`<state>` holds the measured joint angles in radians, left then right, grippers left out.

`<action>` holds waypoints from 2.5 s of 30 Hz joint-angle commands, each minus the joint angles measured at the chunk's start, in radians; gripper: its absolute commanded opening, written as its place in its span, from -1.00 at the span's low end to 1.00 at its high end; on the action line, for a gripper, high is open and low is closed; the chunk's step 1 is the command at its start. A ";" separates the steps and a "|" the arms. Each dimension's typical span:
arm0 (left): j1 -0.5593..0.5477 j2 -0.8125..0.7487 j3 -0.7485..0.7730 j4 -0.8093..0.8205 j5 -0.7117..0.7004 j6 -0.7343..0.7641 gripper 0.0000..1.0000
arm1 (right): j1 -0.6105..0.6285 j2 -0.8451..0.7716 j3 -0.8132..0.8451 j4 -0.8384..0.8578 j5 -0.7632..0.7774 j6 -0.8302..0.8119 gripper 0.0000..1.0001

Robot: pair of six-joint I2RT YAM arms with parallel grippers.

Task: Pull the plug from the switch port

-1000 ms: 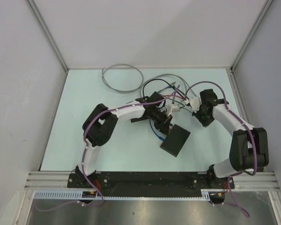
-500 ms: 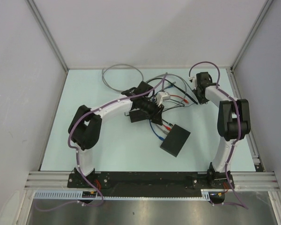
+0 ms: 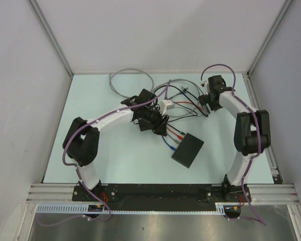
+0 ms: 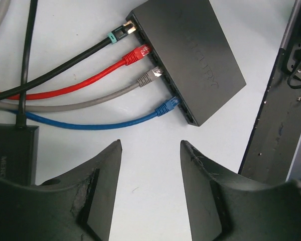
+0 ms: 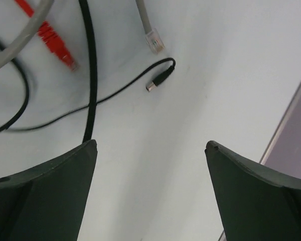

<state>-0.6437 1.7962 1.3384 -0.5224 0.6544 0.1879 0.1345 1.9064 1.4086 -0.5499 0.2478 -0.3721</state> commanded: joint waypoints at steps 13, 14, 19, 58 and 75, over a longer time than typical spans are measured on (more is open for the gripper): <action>-0.011 0.003 -0.161 0.097 -0.025 0.061 -0.46 | 0.027 -0.471 -0.436 -0.108 -0.567 0.184 -0.58; -0.013 0.005 -0.172 0.113 -0.022 0.071 -0.59 | 0.036 -0.452 -0.435 -0.101 -0.540 0.183 -0.80; -0.062 0.011 -0.212 0.131 -0.026 0.130 -0.96 | 0.056 -0.369 -0.421 -0.136 -0.438 0.182 -1.00; -0.226 0.224 0.005 0.125 0.100 0.104 -0.91 | 0.080 -0.101 -0.277 -0.238 -0.392 0.309 -1.00; -0.197 0.114 0.104 -0.033 0.030 0.257 -0.58 | 0.028 -0.116 -0.097 -0.341 -0.397 0.237 -1.00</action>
<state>-0.9173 2.0647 1.4338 -0.5129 0.6842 0.3424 0.2077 1.9030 1.2850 -0.8505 -0.1841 -0.0872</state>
